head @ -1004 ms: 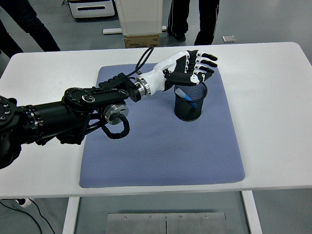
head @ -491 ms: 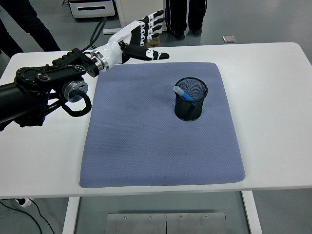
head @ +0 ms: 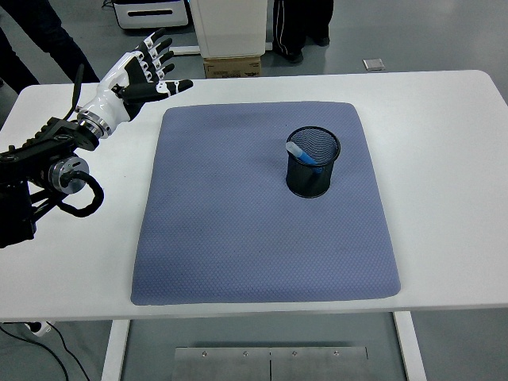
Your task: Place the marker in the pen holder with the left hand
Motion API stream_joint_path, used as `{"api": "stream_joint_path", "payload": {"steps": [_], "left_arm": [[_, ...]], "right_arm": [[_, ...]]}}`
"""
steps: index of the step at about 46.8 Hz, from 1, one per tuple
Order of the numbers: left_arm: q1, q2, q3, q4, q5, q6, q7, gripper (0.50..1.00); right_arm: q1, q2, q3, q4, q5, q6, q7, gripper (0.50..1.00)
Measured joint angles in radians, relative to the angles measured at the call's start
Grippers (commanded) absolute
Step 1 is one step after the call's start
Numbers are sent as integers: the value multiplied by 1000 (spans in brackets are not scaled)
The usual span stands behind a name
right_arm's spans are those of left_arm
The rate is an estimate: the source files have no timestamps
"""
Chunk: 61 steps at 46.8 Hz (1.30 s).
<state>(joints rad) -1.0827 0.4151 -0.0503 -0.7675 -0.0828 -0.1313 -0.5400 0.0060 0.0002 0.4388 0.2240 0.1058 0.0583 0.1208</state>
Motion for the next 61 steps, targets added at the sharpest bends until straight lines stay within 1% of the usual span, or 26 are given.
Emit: {"api": "stream_joint_path", "payload": {"steps": [4, 10, 18, 21, 24, 28, 37, 47, 61], "left_arm": [[36, 18, -16, 20, -4, 0, 0, 1000], [115, 24, -85, 33, -6, -17, 0, 1000], [228, 63, -255, 33, -14, -40, 3, 1000], [265, 84, -327, 33, -20, -66, 6, 1000], [285, 99, -369, 33, -21, -90, 9, 1000], [291, 119, -381, 32, -22, -101, 10, 1000], [324, 151, -385, 32, -22, -102, 11, 1000], [356, 152, -385, 32, -20, -101, 11, 1000], [360, 146, -388, 31, -20, -97, 11, 1000]], "right_arm": [[0, 0, 0, 0, 0, 0, 0, 1000], [0, 0, 0, 0, 0, 0, 1, 1000], [0, 0, 0, 0, 0, 0, 1, 1000], [0, 0, 0, 0, 0, 0, 1, 1000], [0, 0, 0, 0, 0, 0, 1, 1000], [0, 0, 0, 0, 0, 0, 1, 1000], [0, 0, 0, 0, 0, 0, 1, 1000], [0, 0, 3, 6, -1, 3, -1, 1000], [-3, 0, 4, 5, 1, 3, -1, 1000]]}}
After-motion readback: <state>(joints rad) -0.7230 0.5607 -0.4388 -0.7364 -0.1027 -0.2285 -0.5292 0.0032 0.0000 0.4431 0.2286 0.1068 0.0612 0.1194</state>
